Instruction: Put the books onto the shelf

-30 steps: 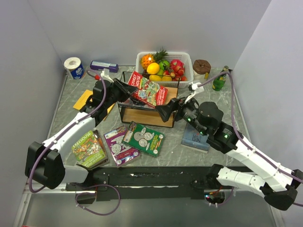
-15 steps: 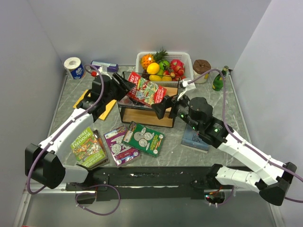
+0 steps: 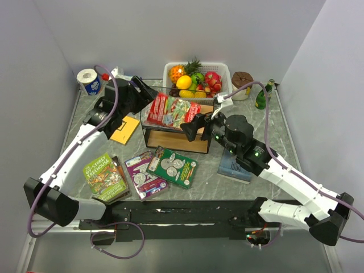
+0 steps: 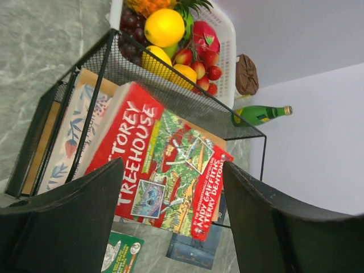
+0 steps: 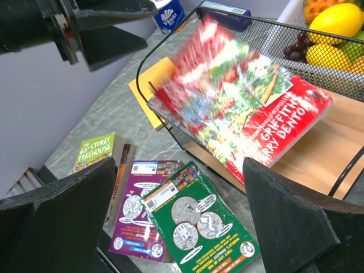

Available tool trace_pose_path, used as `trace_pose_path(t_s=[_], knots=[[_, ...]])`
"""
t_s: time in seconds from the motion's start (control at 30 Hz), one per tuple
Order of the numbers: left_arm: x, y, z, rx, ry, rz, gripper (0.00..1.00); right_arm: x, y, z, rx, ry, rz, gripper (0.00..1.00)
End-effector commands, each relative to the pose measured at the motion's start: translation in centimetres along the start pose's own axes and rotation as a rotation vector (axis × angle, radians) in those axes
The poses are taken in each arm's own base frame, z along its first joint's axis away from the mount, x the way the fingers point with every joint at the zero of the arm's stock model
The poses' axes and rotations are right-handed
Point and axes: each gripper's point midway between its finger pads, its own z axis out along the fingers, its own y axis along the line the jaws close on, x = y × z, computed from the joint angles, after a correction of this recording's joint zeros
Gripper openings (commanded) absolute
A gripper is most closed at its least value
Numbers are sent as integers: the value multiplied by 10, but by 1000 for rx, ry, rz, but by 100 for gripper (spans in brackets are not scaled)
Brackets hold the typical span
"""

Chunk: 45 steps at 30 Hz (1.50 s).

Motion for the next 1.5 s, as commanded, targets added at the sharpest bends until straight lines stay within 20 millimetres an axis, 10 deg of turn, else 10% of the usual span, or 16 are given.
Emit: trace_pose_path(t_s=[0.0, 0.23, 0.43, 0.8, 1.47], knots=[[-22, 0, -18, -53, -60, 66, 76, -22, 5, 3, -18, -66, 9, 98], [-52, 11, -43, -144, -193, 65, 77, -19, -3, 4, 24, -42, 3, 98], [-42, 75, -32, -263, -211, -8, 74, 8, -26, 14, 103, 72, 21, 95], [-22, 94, -2, -234, -153, -33, 61, 24, -39, 26, 161, 139, 10, 39], [3, 83, 13, -92, -66, -17, 62, 70, -45, 47, 217, 283, 85, 57]])
